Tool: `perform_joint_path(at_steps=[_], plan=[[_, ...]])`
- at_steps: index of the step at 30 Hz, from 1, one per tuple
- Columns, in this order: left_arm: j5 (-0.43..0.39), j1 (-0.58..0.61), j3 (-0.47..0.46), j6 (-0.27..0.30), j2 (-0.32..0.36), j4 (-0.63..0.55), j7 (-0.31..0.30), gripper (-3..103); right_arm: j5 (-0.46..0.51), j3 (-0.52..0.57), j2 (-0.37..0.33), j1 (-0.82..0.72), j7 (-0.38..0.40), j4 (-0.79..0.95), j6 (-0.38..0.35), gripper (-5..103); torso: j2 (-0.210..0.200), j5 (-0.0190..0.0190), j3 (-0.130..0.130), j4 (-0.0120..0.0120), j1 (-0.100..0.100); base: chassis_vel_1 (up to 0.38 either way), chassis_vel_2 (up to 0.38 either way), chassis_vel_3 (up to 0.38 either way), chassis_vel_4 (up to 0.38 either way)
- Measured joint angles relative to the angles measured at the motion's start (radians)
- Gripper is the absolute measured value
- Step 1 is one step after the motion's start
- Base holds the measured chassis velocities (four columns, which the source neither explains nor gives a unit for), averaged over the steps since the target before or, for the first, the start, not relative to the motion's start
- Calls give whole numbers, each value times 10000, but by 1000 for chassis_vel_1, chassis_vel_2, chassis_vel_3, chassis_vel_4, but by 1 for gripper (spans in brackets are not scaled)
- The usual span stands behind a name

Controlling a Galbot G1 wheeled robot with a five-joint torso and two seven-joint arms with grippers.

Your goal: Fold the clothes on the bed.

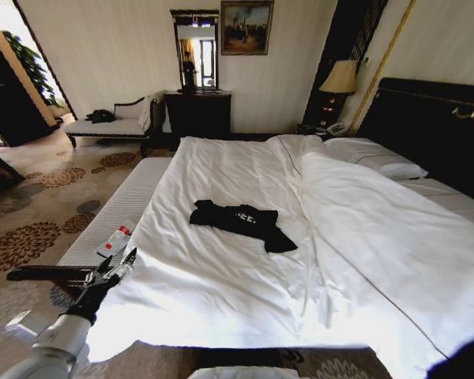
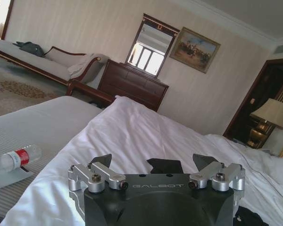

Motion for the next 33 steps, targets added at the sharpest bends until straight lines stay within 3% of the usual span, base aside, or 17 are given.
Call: perform_joint_path(at_steps=[11,15,17,20,28,33], plan=[[-204,-138,-54,104,282,39,-99,98,-1044,310,1259,-161,0,-570,619,0,0,-1,2,10,2,0,0,0,0],[-289,-119,-113,97,329,128,-103,98,-1491,250,2432,-211,39,-50,787,0,-1,0,2,10,3,0,0,0,0],[-289,-144,-72,97,338,153,-103,98,-1529,190,2606,-200,66,-60,834,0,0,-1,1,11,3,0,0,0,0],[-283,-217,10,104,354,175,-111,98,-1567,116,2635,-150,102,-274,931,0,0,-1,1,12,2,0,0,0,0],[-289,-285,11,156,385,225,-146,98,-1541,67,1824,110,183,-1104,1041,0,0,-1,2,0,2,0,0,0,0],[-298,-226,-43,140,371,241,-143,98,-1716,-57,1854,141,187,-1214,1049,0,-1,-2,1,2,2,0,0,0,0]])
